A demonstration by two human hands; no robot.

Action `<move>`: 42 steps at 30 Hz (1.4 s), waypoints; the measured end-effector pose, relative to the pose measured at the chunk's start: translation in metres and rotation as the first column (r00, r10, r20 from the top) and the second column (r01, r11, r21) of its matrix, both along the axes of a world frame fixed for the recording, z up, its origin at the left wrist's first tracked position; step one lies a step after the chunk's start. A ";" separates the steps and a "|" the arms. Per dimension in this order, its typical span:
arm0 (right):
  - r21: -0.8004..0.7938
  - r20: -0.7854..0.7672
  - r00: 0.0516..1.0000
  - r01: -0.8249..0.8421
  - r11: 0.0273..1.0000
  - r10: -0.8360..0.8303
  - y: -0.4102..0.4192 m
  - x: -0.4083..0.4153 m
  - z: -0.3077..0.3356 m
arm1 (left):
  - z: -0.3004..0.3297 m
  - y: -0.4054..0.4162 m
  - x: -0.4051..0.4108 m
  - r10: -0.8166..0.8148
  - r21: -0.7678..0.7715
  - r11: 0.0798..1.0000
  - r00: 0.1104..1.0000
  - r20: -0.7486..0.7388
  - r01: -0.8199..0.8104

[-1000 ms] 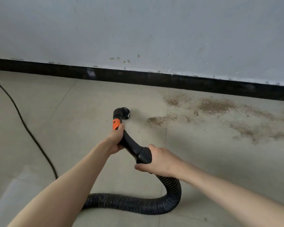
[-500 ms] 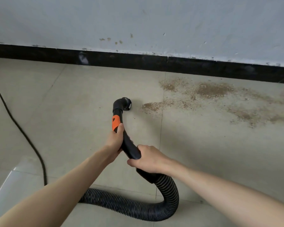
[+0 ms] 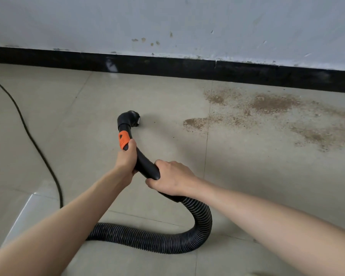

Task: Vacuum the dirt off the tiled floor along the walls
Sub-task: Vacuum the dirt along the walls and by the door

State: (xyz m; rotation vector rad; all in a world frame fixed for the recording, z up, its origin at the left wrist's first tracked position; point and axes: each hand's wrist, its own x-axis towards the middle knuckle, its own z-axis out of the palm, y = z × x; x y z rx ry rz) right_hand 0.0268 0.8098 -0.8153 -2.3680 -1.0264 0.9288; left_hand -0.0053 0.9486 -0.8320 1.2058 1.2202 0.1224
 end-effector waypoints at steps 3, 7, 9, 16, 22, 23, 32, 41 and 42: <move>-0.008 0.011 0.999 0.041 0.999 -0.041 -0.008 -0.003 -0.003 | -0.003 -0.008 0.005 -0.058 -0.021 0.998 0.998 -0.023 0.058; -0.017 -0.030 0.986 0.162 0.987 -0.162 -0.026 -0.002 -0.003 | -0.004 -0.025 0.017 -0.139 0.001 0.990 0.989 -0.043 0.139; -0.033 -0.043 0.975 0.216 0.976 -0.218 -0.034 -0.004 -0.002 | -0.003 -0.033 0.024 -0.188 -0.021 0.982 0.981 -0.038 0.187; -0.069 -0.180 0.946 0.262 0.962 -0.271 -0.035 -0.002 0.003 | -0.004 -0.040 0.031 -0.330 -0.049 0.943 0.944 -0.008 0.329; -0.041 -0.119 0.988 0.093 0.995 -0.097 -0.008 -0.001 0.005 | -0.004 -0.007 0.013 -0.157 -0.037 0.987 0.987 -0.030 0.156; -0.037 -0.099 0.993 0.065 0.997 -0.069 -0.002 -0.001 0.006 | -0.004 0.002 0.009 -0.122 -0.012 0.993 0.992 -0.037 0.121; -0.091 0.019 0.999 0.045 0.995 -0.044 -0.005 -0.021 -0.003 | -0.014 0.007 0.000 -0.212 -0.037 0.977 0.970 -0.120 0.209; -0.103 0.005 0.955 0.295 0.950 -0.296 -0.073 0.003 0.000 | -0.011 -0.064 0.059 -0.442 -0.028 0.897 0.895 -0.057 0.441; -0.110 0.015 0.951 0.310 0.944 -0.310 -0.078 0.006 0.000 | -0.011 -0.069 0.064 -0.458 -0.031 0.889 0.887 -0.057 0.457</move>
